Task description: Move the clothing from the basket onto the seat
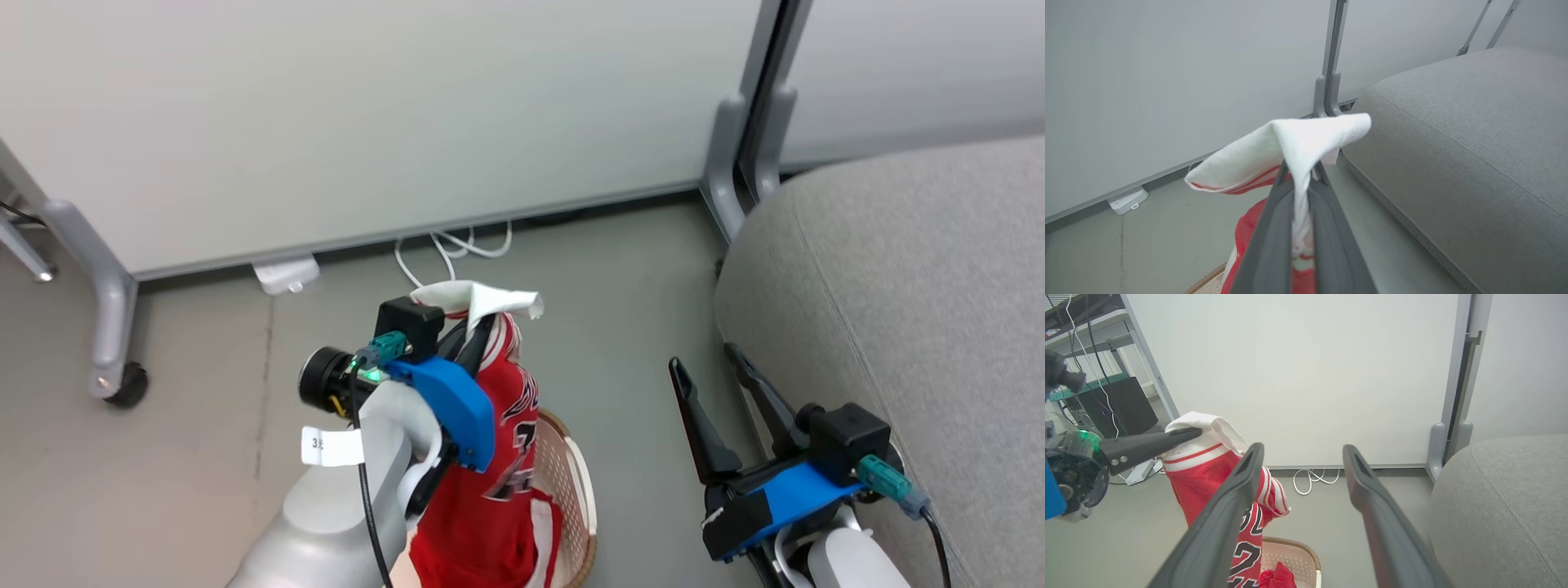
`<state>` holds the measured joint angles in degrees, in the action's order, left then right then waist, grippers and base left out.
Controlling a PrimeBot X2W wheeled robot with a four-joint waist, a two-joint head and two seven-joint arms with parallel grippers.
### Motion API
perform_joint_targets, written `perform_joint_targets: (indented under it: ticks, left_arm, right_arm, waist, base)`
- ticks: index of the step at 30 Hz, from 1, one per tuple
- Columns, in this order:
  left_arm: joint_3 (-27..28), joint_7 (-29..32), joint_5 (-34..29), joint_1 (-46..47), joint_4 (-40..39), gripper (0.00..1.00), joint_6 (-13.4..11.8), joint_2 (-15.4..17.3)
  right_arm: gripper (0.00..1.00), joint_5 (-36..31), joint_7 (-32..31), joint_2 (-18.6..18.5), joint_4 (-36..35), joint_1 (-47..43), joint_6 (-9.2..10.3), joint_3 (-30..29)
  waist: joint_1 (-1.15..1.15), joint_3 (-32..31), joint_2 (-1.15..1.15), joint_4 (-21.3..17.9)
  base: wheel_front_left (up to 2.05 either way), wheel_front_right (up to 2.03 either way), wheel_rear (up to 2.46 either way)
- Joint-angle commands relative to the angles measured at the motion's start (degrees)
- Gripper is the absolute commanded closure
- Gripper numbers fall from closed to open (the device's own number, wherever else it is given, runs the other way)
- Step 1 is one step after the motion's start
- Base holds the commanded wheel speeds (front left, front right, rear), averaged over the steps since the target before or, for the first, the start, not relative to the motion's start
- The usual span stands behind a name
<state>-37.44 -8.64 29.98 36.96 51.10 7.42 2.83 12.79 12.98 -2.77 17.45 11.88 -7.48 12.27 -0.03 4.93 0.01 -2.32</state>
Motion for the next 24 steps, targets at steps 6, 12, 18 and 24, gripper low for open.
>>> perform_joint_targets:
  ticks: [6, 12, 18, 24]
  left_arm:
    - [-5.4, 0.4, 5.4, 4.7, -6.2, 1.00, 0.1, 0.1]
    - [-8.8, 0.5, 8.8, 8.6, -9.2, 1.00, -0.9, 0.1]
    - [-11.5, -0.3, 11.3, 10.6, -9.8, 1.00, -2.4, 0.1]
    - [-13.9, -1.2, 13.1, 11.3, -8.9, 1.00, -3.1, 0.1]
  right_arm:
    - [0.00, 0.6, -1.4, -0.2, -1.4, -3.3, -0.03, 0.5]
    - [0.00, 0.5, -2.5, -0.2, -2.6, -4.2, -0.03, 0.8]
    - [0.00, 0.9, -3.0, -0.2, -3.1, -4.2, -0.03, 1.5]
    - [0.00, 0.4, -3.4, -0.2, -3.5, -3.8, -0.03, 1.7]
  waist:
    - [0.03, -6.3, -0.01, 3.2]
    - [0.03, -6.7, -0.01, 2.8]
    - [0.03, -6.7, -0.01, 1.8]
    - [0.03, -6.3, -0.01, 1.3]
  base:
    - [0.00, 0.00, 0.00]
    - [0.00, 0.00, 0.00]
    - [0.00, 0.00, 0.00]
    - [0.00, 0.00, 0.00]
